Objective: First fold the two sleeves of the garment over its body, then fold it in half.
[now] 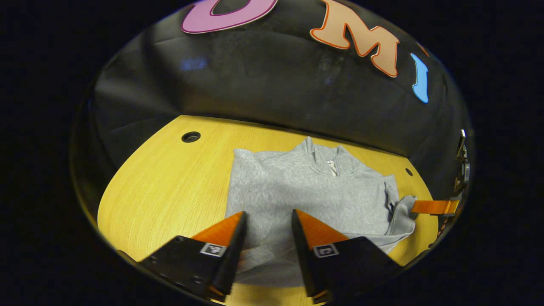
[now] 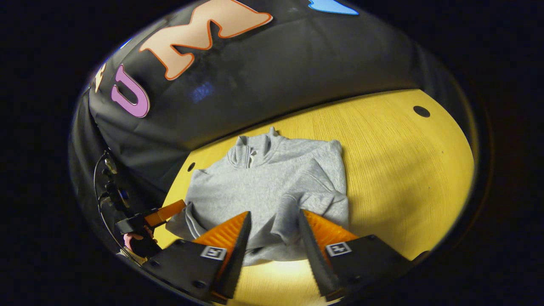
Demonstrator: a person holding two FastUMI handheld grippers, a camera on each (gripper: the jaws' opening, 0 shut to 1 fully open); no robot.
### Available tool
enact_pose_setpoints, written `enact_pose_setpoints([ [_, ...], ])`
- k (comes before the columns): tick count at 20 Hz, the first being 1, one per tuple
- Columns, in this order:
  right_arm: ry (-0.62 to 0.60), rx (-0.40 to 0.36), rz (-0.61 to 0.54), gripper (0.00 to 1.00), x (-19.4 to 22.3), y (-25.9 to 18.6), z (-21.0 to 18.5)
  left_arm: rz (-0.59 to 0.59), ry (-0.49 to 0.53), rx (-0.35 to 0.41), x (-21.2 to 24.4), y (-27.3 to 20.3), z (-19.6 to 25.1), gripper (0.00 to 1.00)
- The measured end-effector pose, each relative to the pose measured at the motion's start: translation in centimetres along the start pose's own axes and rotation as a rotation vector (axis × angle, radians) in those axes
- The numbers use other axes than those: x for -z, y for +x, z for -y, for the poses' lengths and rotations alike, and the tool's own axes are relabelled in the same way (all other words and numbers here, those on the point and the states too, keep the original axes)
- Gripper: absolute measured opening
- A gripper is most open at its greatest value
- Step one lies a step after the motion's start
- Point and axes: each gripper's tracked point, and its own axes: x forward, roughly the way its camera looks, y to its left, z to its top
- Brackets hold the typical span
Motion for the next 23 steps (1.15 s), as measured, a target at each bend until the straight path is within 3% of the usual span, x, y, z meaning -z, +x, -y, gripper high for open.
enact_pose_setpoints([
  [1,-0.015,0.007,0.038,0.95,-0.9,-0.8,-0.2,-0.005,0.005,0.008,0.0,-0.6,0.0,0.67],
  [2,-0.034,0.010,0.063,0.98,-1.1,-1.6,-0.6,-0.009,0.016,0.009,-0.1,-1.2,-0.1,0.90],
  [5,-0.060,0.021,0.120,0.98,-2.0,-3.9,-2.0,0.008,0.053,0.025,-1.1,-3.6,-0.1,0.91],
  [6,-0.055,0.015,0.137,0.94,-2.4,-5.0,-2.8,0.011,0.066,0.046,-1.4,-4.8,0.3,0.91],
  [9,-0.067,0.016,0.211,0.98,-3.6,-9.2,-4.2,0.045,0.133,0.082,-2.9,-8.3,1.1,0.91],
  [10,-0.075,0.024,0.233,0.93,-3.8,-10.7,-4.5,0.058,0.152,0.095,-3.2,-9.6,1.5,0.91],
  [12,-0.095,0.048,0.277,0.98,-4.0,-13.6,-4.8,0.084,0.175,0.130,-3.8,-12.0,2.6,0.90],
  [15,-0.110,0.096,0.352,0.93,-3.7,-18.2,-5.1,0.092,0.219,0.188,-3.4,-15.6,4.0,0.90],
  [16,-0.122,0.103,0.374,0.97,-3.3,-19.6,-5.5,0.101,0.235,0.197,-3.4,-16.5,4.3,0.91],
  [19,-0.149,0.132,0.404,0.93,-0.8,-22.7,-6.7,0.131,0.276,0.191,-3.2,-19.1,4.3,0.92],
  [20,-0.136,0.132,0.403,0.97,0.3,-23.4,-7.4,0.141,0.286,0.184,-3.0,-19.7,4.3,0.92],
  [23,-0.109,0.136,0.404,0.97,3.7,-24.6,-8.8,0.152,0.305,0.167,-2.1,-20.8,4.0,0.92],
])
